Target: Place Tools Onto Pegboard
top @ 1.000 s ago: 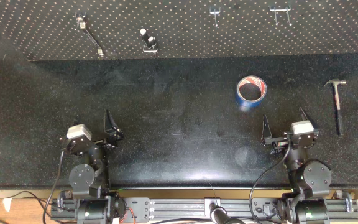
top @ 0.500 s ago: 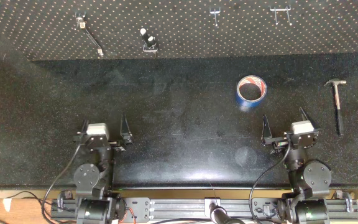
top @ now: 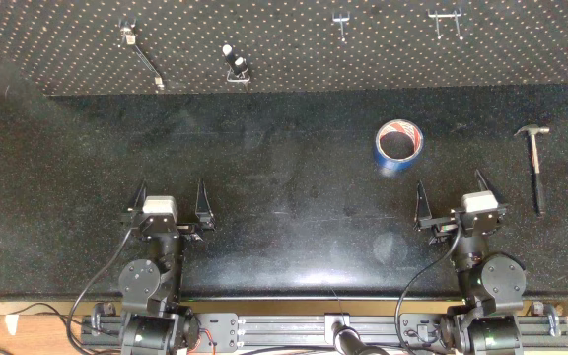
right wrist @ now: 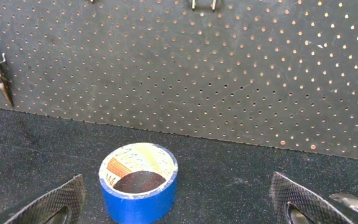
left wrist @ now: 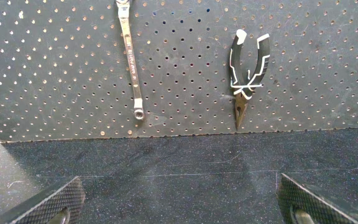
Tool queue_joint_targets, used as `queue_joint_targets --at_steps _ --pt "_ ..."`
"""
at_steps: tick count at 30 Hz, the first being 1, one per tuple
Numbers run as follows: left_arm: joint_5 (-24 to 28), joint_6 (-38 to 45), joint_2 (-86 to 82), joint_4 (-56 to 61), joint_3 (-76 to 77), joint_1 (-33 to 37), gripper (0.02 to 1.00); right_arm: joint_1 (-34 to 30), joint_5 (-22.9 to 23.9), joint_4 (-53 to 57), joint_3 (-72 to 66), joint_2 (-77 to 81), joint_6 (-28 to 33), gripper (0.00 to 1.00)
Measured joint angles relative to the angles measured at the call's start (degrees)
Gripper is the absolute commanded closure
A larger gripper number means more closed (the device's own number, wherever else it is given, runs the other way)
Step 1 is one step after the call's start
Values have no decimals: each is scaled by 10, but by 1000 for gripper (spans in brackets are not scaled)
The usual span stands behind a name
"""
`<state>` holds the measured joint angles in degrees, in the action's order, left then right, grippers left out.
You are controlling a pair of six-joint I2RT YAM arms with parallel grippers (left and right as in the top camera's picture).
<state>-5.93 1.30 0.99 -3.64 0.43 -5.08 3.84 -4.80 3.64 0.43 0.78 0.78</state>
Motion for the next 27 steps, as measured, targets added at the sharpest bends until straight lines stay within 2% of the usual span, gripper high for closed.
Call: queue_joint_targets --at_steps 3,4,7,9,11,12,16,19,22,26,27 --pt "0 0 0 0 0 0 20 0 3 0 0 0 0 34" --pt "0 0 0 0 0 0 23 0 7 0 0 0 -17 34" --pt "0 0 0 0 0 0 23 0 43 0 4 48 -126 34" --pt "0 0 -1 0 0 0 23 0 50 7 37 162 -181 31" --pt "0 0 -1 -1 0 0 23 3 42 30 132 301 -208 34" --pt "0 0 -2 -1 0 0 23 7 24 49 217 393 -217 31" --pt "0 0 -3 -1 0 0 23 48 -26 129 416 616 -228 31" --pt "0 0 -3 -1 0 0 23 90 -40 186 497 756 -228 34" --pt "0 0 -4 -1 0 0 23 120 -44 253 551 852 -228 31" --pt "0 0 -4 -1 0 0 23 125 -44 263 584 920 -228 31" --pt "0 0 -4 -1 0 0 23 125 -44 263 585 929 -225 91"
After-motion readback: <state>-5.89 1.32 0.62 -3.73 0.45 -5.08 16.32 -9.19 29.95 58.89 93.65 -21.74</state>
